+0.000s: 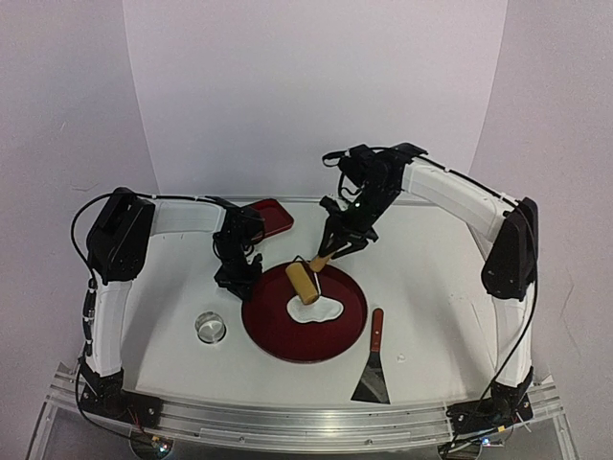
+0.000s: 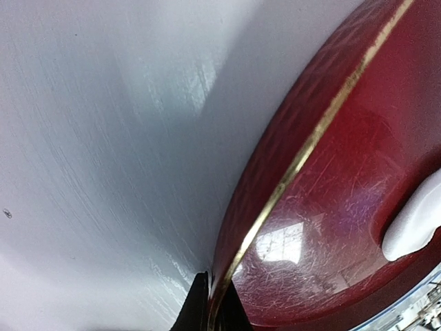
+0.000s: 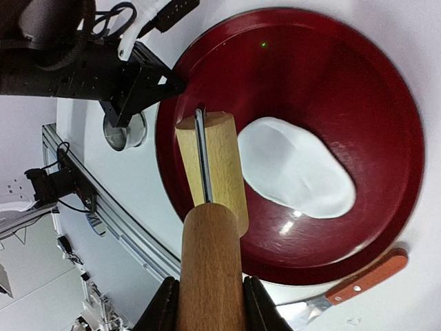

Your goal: Roll out the dumpling wrappers from the dough

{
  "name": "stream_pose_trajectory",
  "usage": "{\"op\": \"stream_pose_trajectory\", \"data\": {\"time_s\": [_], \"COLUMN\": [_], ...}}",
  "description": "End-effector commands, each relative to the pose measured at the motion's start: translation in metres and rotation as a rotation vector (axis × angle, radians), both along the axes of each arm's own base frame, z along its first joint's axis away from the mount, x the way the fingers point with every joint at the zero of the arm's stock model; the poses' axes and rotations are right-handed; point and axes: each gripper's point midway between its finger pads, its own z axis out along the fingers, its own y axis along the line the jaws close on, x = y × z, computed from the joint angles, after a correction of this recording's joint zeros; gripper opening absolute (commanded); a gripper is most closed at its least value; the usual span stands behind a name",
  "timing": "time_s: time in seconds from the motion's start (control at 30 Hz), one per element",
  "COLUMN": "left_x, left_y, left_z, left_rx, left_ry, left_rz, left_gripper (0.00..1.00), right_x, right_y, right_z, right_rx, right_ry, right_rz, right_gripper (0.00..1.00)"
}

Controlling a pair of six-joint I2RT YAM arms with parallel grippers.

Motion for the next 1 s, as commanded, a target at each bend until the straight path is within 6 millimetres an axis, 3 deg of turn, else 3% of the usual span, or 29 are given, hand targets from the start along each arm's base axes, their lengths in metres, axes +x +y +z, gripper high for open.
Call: {"op": "stream_pose_trajectory", "data": {"time_s": [0.0,0.1,0.23,0.5,0.7,0.97], "left_x": [-0.011,-0.009,-0.004,0.016,0.036,0.055], "left_y": [0.044,0.045,0.048,0.04,0.03,0.019], "left_z": [-0.017,-0.013,-0.01,-0.01,-0.013,-0.01], "left_rx": [0.221,0.241,0.286,0.312,0.335,0.395], "left_ry": [-0.007,-0.022,-0.04,-0.111,-0.2,-0.319], "left_rz": [-0.172,-0.21,-0.243,-0.334,-0.392,-0.394], "left_gripper": [0.0,0.0,0.0,0.0,0.0,0.0], "right_x": [0.005,0.012,0.013,0.0,-0.02,-0.025], "right_y": [-0.051,-0.065,-0.061,-0.049,-0.039,-0.017], "right_z": [0.003,-0.005,-0.012,-0.005,-0.024,-0.04], "right_rx": [-0.173,-0.236,-0.234,-0.161,-0.188,-0.197], "right_ry": [-0.102,-0.133,-0.119,-0.108,-0.067,-0.053], "right_rz": [0.072,0.093,0.122,0.178,0.243,0.286], "right_gripper": [0.0,0.0,0.0,0.0,0.0,0.0]}}
